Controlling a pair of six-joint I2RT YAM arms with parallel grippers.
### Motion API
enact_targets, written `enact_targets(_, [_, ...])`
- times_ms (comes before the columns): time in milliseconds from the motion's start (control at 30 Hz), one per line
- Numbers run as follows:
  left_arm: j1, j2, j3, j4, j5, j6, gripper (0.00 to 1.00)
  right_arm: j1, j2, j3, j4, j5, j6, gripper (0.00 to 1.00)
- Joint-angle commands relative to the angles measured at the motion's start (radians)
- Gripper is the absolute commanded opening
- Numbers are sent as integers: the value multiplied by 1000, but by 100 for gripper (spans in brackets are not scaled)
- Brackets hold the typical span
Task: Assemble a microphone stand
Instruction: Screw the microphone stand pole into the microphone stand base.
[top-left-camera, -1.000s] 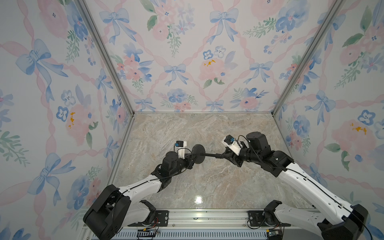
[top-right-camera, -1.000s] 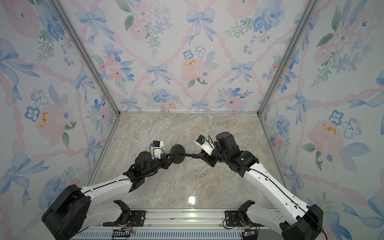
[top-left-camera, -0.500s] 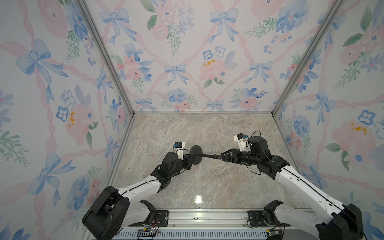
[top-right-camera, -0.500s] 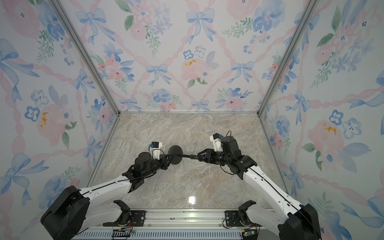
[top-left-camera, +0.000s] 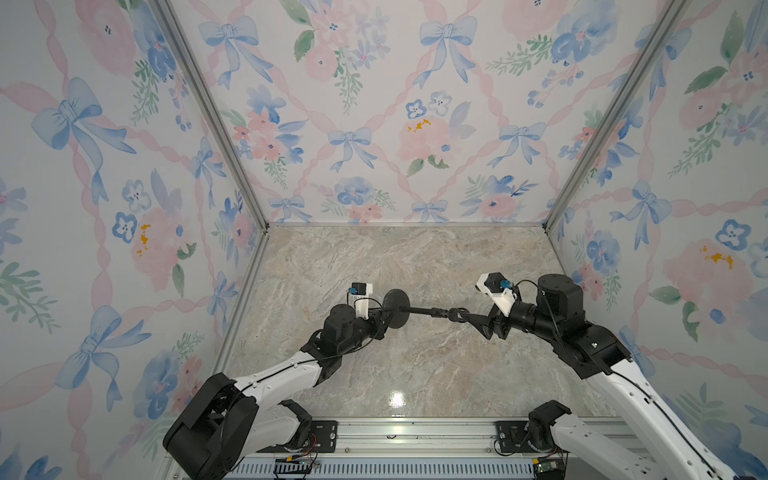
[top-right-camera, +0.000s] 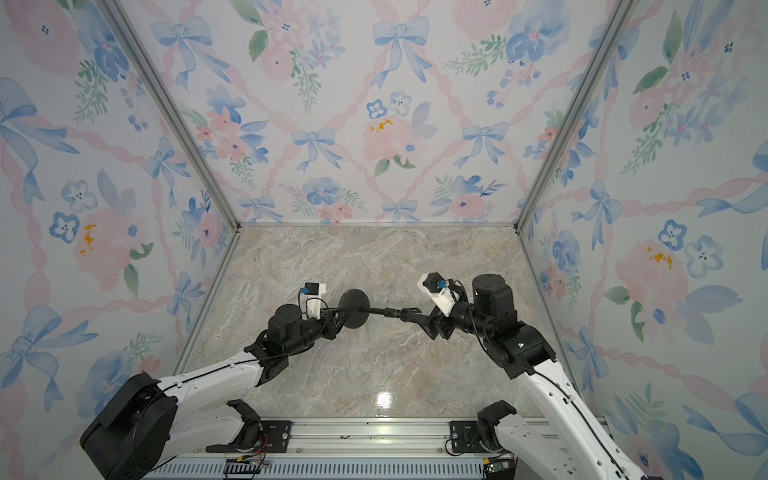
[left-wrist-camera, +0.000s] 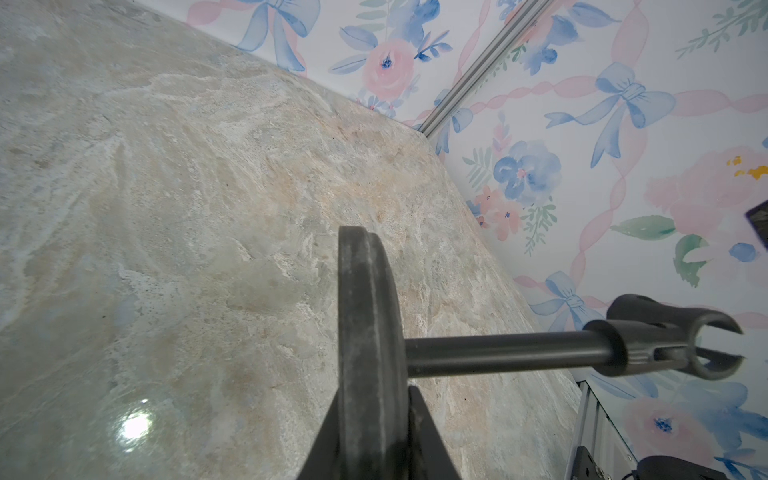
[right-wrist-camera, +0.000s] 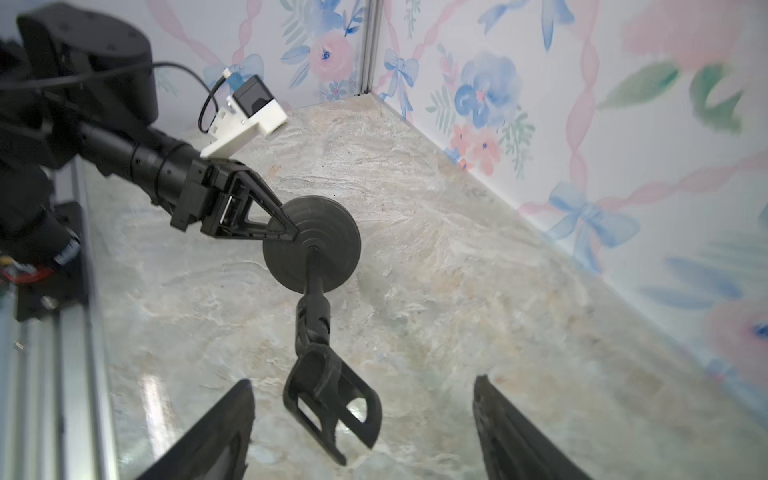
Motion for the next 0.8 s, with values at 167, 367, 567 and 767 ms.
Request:
enact_targets(167, [-4, 20, 36, 97, 59, -27, 0, 221, -105, -170, 64, 263, -1135, 85])
enact_targets(367, [9, 65, 87, 68, 150, -86, 0, 324, -69, -147, -54, 395, -1347, 81])
enact_targets(567, [13, 84, 110, 28, 197, -89, 0, 324, -44, -162, -31, 445, -1411, 78])
enact_targets(767, [14, 93, 113, 8, 210, -82, 0, 327, -35, -157, 21, 442, -1439, 76])
